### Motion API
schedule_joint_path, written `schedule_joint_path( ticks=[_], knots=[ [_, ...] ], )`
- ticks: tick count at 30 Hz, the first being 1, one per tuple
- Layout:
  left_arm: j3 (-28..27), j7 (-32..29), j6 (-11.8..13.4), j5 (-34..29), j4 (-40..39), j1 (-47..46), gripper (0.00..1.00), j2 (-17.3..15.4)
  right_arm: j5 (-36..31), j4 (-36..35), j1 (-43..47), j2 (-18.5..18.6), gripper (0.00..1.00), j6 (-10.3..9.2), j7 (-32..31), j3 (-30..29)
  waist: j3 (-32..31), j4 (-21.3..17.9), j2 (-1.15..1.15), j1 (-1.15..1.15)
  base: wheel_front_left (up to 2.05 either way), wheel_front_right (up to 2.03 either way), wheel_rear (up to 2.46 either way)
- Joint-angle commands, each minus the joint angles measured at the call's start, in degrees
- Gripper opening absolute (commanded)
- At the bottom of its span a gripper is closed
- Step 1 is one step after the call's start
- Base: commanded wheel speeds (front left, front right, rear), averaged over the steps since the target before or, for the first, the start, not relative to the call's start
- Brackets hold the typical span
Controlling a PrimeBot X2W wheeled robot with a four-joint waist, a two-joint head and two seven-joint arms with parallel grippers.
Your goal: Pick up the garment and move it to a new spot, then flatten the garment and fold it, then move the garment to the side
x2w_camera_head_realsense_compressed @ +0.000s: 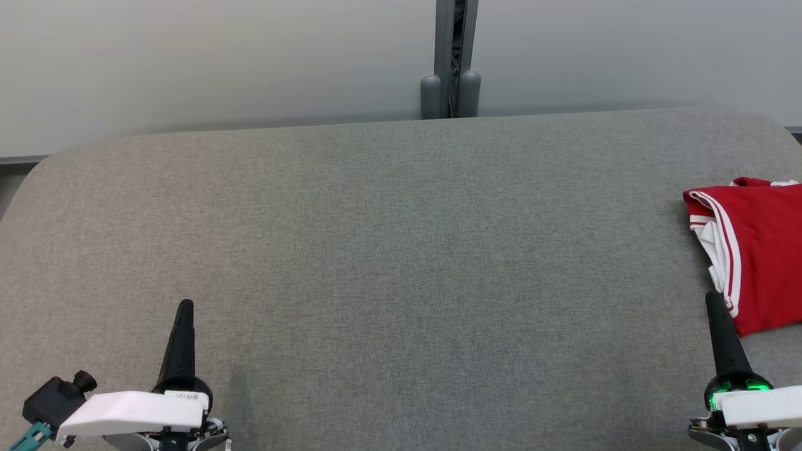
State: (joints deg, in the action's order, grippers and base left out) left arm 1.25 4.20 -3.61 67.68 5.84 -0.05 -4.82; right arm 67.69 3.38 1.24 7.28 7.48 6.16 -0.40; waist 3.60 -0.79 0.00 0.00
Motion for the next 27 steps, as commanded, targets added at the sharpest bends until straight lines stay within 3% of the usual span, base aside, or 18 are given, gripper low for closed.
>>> schedule_joint_path(
  ticks=[1,27],
  knots=[
    [-0.3,-0.3,-0.5,1.5,-0.4,-0.3,0.0,-0.5,1.7,-0.2,0.1,0.7,0.0,0.02,-0.3,0.0,-0.1,0.0,0.0,0.0,0.0,0.0,0.0],
    [-0.9,-3.3,-1.5,14.9,-0.2,0.0,0.0,-1.1,17.6,0.5,0.8,2.5,0.0,0.02,-2.3,1.1,-1.6,0.3,0.0,0.0,0.0,0.0,0.0]
  ],
)
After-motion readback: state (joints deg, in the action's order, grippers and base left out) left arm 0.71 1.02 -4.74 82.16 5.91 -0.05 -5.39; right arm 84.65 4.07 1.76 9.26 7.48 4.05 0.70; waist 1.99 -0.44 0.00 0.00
